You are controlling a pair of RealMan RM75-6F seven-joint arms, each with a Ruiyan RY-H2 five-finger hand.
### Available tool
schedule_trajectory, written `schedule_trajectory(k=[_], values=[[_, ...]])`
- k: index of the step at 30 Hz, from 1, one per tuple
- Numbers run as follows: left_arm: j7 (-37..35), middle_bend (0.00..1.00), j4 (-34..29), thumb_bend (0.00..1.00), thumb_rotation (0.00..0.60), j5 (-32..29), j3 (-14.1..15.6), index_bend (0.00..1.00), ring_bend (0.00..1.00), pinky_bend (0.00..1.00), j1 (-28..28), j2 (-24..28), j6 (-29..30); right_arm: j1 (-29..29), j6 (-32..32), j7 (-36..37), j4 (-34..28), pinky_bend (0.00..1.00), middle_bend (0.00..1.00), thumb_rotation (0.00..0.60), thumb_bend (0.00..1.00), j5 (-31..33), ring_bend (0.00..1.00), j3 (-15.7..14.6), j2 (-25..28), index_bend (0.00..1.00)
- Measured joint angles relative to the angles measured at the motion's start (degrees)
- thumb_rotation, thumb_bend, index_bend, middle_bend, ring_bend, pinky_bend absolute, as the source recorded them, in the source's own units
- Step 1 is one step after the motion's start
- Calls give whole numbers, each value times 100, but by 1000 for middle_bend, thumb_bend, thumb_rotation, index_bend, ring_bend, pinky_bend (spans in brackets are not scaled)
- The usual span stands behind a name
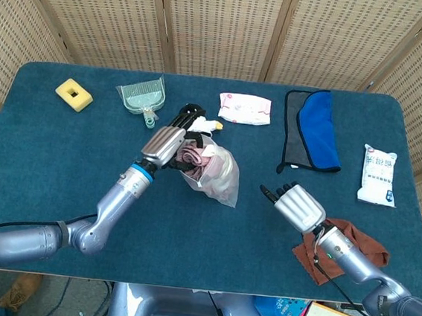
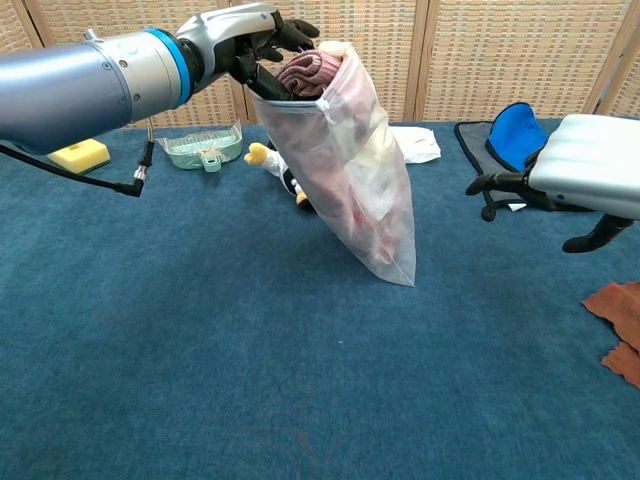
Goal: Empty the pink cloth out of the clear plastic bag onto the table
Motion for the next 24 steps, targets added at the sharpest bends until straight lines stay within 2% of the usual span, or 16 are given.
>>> schedule_trajectory(k=[4,10,19,24], values=[[40,0,-49,413,600,-102,-10,720,0,0,-48,30,-31,89,342,-101,731,700,629,600,22,-622,612,-165,-265,165],[63,0,-147,413,600,-216,6,720,0,0,-91,46,-32,292,411,-274,1540,740,646,600,0,-1030,627,-265,-771,165],[122,0,-247,413,600,-359,-6,719,0,0,-195,88,-22,747,239,-711,1943,752,663,600,0,-1571,639,-399,-1256,171],[83,0,-282,412,600,-458,-3,720,0,0,-222,81,-53,872,102,-843,2065,756,664,600,0,-1674,639,-461,-1428,177]])
